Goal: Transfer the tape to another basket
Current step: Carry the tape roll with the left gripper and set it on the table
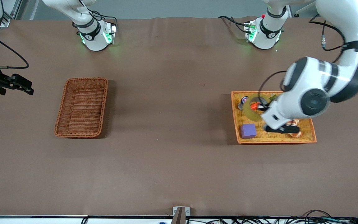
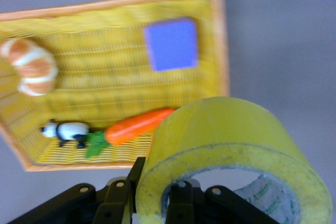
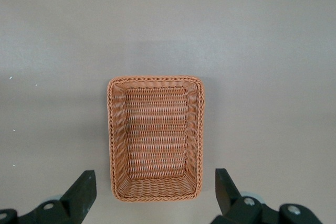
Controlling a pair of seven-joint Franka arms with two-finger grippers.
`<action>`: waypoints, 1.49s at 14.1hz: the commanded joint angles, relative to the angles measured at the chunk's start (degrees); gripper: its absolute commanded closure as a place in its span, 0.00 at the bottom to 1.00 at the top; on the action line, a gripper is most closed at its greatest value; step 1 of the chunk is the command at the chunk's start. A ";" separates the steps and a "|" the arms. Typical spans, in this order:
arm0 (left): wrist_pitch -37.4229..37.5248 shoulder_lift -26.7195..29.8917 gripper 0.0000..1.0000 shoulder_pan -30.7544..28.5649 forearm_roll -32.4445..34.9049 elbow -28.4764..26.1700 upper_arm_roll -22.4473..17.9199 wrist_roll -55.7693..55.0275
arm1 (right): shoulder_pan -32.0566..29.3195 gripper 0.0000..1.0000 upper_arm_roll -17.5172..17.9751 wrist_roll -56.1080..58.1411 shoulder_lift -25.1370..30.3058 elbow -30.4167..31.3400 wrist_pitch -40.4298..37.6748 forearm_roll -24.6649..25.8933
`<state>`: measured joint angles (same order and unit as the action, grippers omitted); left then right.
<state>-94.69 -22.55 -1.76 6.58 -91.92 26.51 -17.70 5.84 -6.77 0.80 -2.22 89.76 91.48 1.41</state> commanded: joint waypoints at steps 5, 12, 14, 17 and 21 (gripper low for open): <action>-0.66 -14.25 0.99 16.85 0.72 11.92 3.99 -11.19 | -0.39 0.00 0.09 -0.01 0.37 0.51 0.19 -0.53; -20.97 -28.67 0.96 27.42 0.63 16.06 3.63 -21.32 | -0.39 0.00 0.09 -0.01 0.29 0.59 0.37 -0.53; -21.51 -31.58 0.95 31.80 0.63 19.13 0.14 -21.50 | -0.30 0.00 0.09 -0.01 0.29 0.59 0.37 -0.53; -21.68 -33.35 0.86 41.82 0.46 21.96 -9.52 -21.24 | 0.05 0.00 0.09 -0.10 0.20 0.59 0.81 -0.53; -20.37 -30.73 0.00 41.75 0.10 21.35 -10.08 -21.50 | 0.40 0.00 0.26 -0.19 0.28 0.51 0.72 -0.53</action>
<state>-116.81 -55.07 40.49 6.60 -70.98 16.95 -38.84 6.09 -6.52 0.80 -2.23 89.84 91.72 1.38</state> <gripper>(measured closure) 0.661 0.000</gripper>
